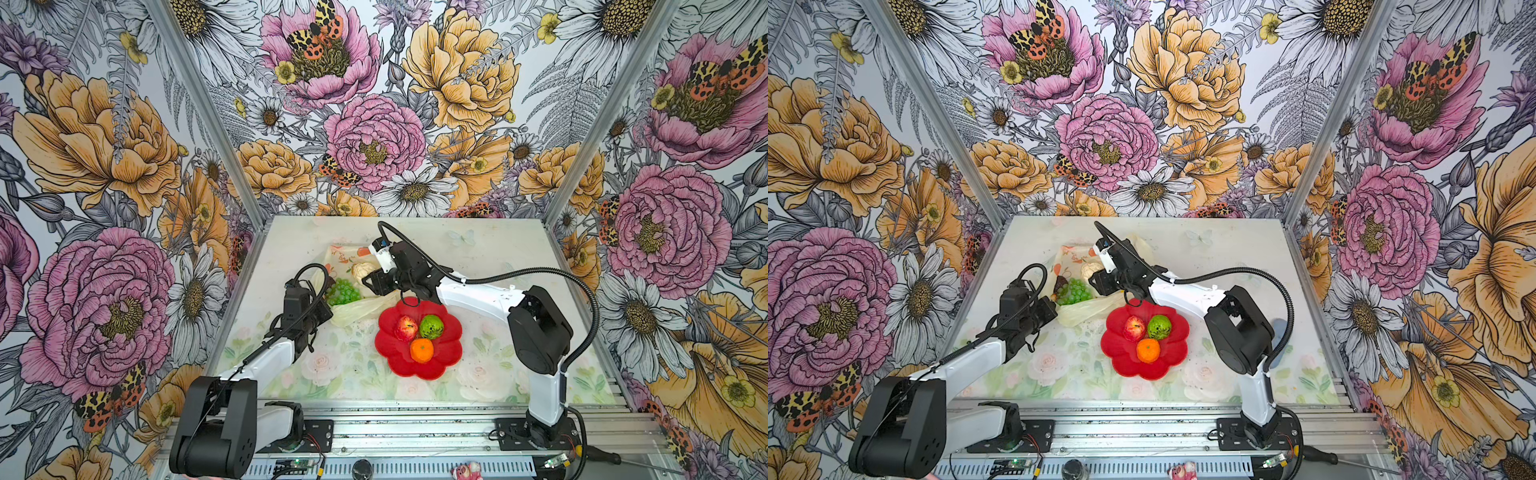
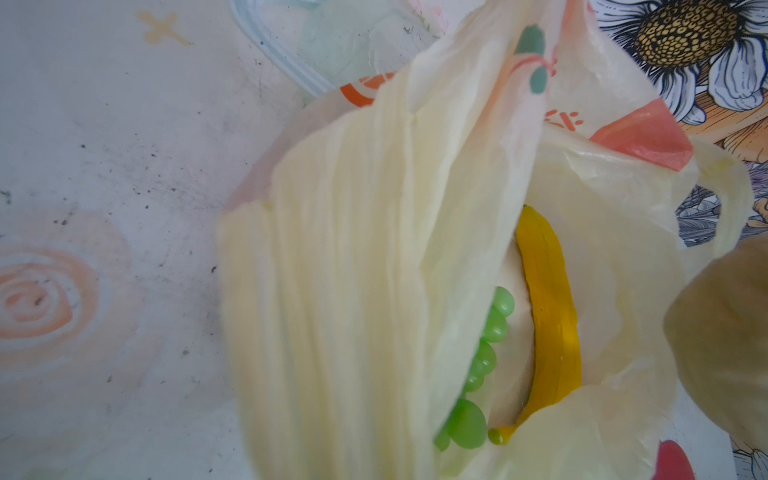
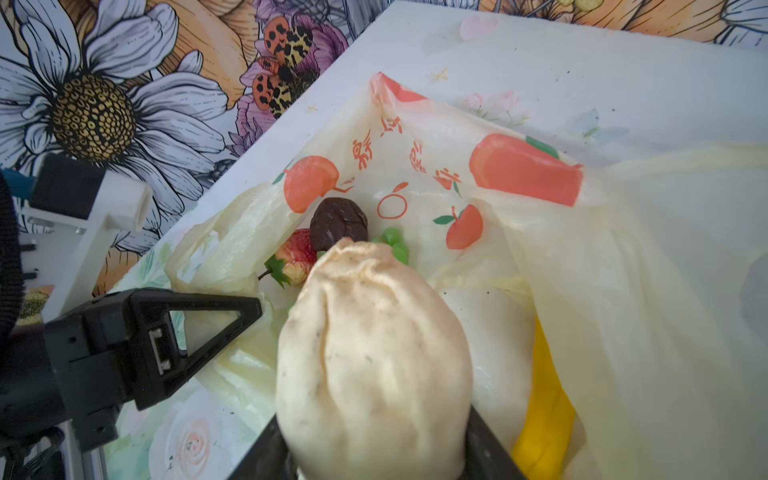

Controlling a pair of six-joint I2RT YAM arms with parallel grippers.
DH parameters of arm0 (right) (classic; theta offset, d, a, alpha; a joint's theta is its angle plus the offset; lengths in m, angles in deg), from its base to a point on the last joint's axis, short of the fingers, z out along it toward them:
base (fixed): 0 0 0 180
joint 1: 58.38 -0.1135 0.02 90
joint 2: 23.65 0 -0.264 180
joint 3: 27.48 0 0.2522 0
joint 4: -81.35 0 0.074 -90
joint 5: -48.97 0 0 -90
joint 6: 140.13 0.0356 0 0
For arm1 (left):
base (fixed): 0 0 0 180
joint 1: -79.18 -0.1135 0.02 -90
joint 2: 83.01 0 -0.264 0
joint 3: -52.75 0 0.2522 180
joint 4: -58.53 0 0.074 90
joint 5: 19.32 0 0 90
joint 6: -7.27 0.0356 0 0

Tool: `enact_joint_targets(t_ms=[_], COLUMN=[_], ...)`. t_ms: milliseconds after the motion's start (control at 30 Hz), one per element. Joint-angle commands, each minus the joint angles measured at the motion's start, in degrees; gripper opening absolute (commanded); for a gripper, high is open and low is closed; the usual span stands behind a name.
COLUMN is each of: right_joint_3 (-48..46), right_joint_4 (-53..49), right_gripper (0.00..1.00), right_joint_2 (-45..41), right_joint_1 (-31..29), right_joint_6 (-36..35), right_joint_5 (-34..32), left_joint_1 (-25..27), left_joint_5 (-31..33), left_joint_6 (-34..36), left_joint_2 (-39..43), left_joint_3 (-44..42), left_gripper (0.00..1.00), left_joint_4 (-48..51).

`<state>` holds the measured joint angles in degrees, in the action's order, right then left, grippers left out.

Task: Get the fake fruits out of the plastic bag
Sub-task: 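Lift the white bun-shaped fruit out and carry it over the red plate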

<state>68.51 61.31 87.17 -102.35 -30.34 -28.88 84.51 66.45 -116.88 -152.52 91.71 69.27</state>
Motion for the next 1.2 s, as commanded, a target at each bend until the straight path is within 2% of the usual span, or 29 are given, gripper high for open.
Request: enact_joint_targets(t_ms=[0, 200, 233, 633, 967, 1167], right_joint_3=[-4.9, -15.0, -17.0, -34.7, -49.4, -55.6], right_joint_4=[10.1, 13.0, 12.8, 5.3, 2.1, 0.7], right_gripper=[0.50, 0.50, 0.50, 0.50, 0.49, 0.49], right_joint_2=[-5.7, -14.8, -16.6, -36.7, -52.0, -57.0], right_joint_1=[-0.4, -1.1, -2.9, -8.2, -9.4, -9.9], right_joint_6=[3.4, 5.0, 5.1, 9.3, 16.3, 16.4], right_joint_5=[-2.5, -8.7, -10.1, -20.0, -21.8, -20.7], left_joint_1=[-0.5, -0.4, -0.3, -0.6, -0.6, -0.5], left_joint_5=[0.9, 1.4, 1.6, 1.1, 0.7, 0.7], left_joint_6=[1.8, 2.8, 3.0, 4.1, 4.3, 4.3], left_joint_2=[0.9, 0.8, 0.8, 0.4, 0.6, 0.9], left_joint_3=[0.8, 0.0, -0.3, -1.7, -2.2, -2.4], left_gripper=[0.08, 0.08, 0.08, 0.08, 0.09, 0.10], left_joint_4=[-1.3, -1.5, -1.6, -3.8, -4.3, -4.4])
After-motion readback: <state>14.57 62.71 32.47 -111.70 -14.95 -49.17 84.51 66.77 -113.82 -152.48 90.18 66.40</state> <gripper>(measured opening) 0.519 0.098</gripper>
